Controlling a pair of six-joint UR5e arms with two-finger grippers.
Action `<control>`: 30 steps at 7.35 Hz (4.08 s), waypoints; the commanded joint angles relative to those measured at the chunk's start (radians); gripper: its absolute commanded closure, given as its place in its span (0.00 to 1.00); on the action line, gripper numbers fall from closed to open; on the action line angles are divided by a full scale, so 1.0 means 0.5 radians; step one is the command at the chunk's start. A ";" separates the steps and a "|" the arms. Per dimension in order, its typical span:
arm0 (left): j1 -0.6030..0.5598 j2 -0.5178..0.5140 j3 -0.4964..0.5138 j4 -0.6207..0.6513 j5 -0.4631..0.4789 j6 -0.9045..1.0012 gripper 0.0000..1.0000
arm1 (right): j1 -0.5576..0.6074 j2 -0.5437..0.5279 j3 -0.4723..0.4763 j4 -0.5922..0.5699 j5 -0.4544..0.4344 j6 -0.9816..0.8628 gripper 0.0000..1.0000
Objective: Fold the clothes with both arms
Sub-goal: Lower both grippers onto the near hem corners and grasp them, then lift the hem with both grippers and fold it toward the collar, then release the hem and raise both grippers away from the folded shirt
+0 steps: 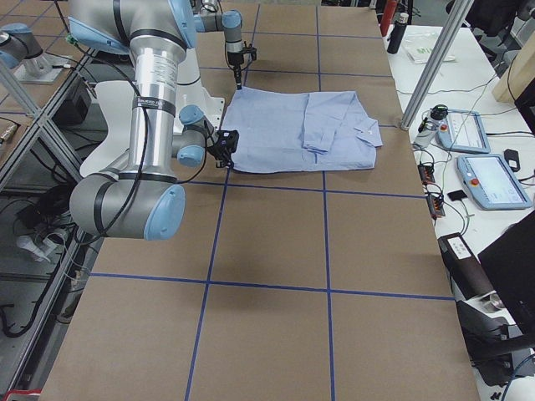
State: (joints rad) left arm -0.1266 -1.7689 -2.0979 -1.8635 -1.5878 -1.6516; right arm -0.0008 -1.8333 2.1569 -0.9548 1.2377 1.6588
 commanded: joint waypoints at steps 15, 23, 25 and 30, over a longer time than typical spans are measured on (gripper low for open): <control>-1.185 -0.579 -0.079 0.770 -0.515 0.622 1.00 | 1.658 1.405 -0.226 -1.367 1.335 -0.771 1.00; -1.244 -0.739 0.900 0.092 -0.352 0.885 1.00 | 1.661 1.642 -1.113 -0.880 1.267 -0.906 1.00; -1.241 -0.730 0.959 0.021 -0.356 0.931 0.99 | 1.658 1.657 -1.172 -0.870 1.264 -0.967 0.80; -1.253 -0.393 0.625 -0.080 -0.558 1.177 0.00 | 1.689 1.648 -1.069 -0.864 1.393 -0.983 0.00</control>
State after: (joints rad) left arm -0.7541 -2.0326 -1.7264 -1.9004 -1.8462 -1.0752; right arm 0.8358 -0.9909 1.5917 -1.3866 1.9135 1.1697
